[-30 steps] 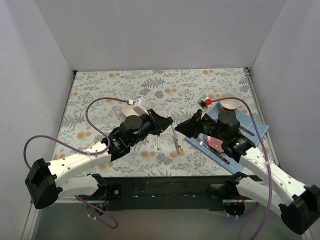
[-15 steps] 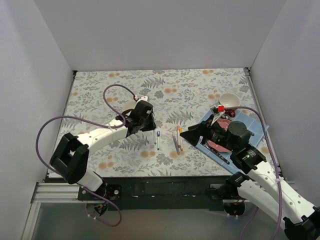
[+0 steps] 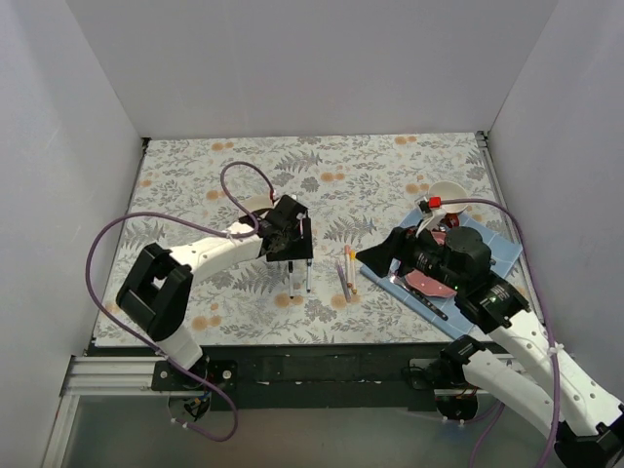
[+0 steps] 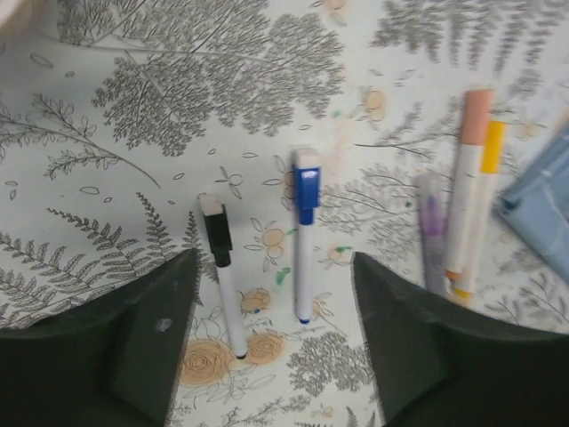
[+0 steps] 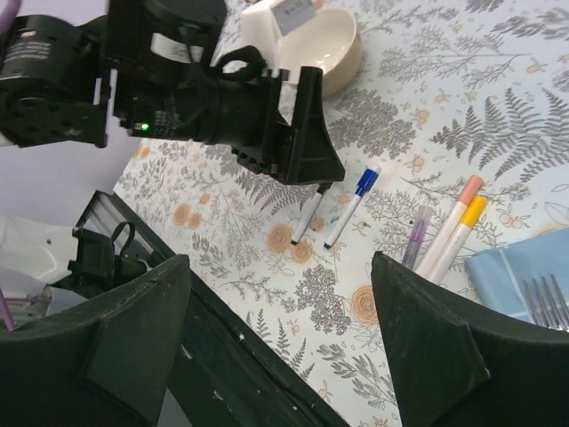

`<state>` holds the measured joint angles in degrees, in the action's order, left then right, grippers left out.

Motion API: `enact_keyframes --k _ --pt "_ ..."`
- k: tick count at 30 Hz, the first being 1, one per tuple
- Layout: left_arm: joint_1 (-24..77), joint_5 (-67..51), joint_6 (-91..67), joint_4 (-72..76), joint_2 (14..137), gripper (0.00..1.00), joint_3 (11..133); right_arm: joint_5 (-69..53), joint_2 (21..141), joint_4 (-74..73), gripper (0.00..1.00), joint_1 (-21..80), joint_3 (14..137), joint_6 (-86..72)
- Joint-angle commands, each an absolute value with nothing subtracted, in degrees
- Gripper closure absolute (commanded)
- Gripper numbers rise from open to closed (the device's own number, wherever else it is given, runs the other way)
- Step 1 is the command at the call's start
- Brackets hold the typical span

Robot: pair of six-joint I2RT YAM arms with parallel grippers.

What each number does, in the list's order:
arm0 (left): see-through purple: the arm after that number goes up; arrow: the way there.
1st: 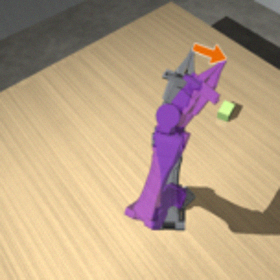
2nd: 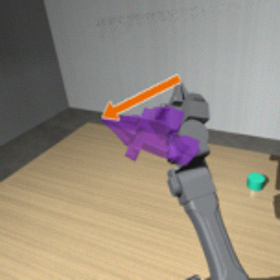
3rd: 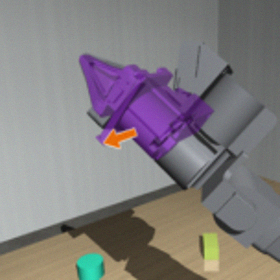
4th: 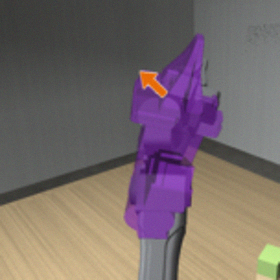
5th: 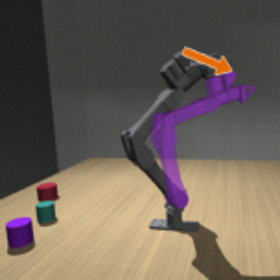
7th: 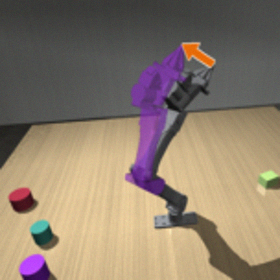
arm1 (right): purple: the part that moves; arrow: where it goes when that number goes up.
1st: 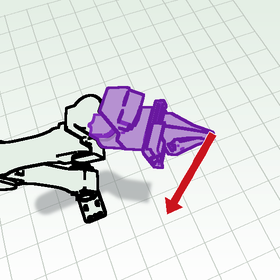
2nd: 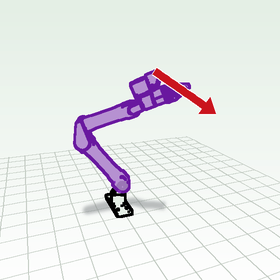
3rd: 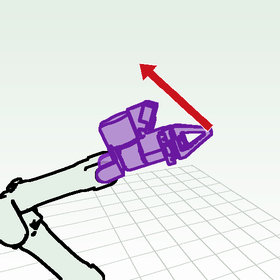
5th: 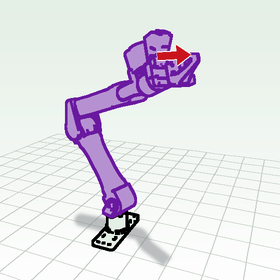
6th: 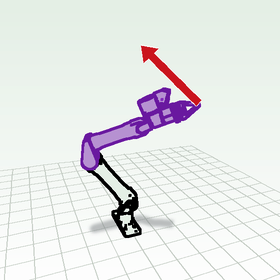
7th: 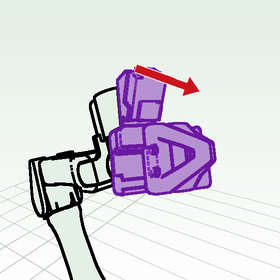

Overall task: Insert the pens into the pen caps
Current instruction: Place the pen on the table with the left arm

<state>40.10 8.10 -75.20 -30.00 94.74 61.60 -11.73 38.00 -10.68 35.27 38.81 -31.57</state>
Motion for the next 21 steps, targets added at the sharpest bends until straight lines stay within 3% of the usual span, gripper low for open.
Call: enact_keyframes --k 1,2,10,21 --pt "40.08 3.54 -73.04 -31.29 82.11 0.08 67.14 -6.42 38.41 -18.00 0.10 35.07 46.92 -30.76" --pt "40.08 1.78 -72.25 -30.51 79.91 0.02 67.41 -5.46 38.50 -20.54 0.09 35.16 47.98 -30.67" --pt "40.17 -12.47 -69.78 -14.52 55.06 0.02 58.81 2.02 35.86 -25.58 0.02 35.07 56.24 -28.83" --pt "40.17 -17.31 -69.96 -9.93 47.55 0.02 52.65 2.37 34.28 -24.26 0.02 35.16 57.75 -27.86"
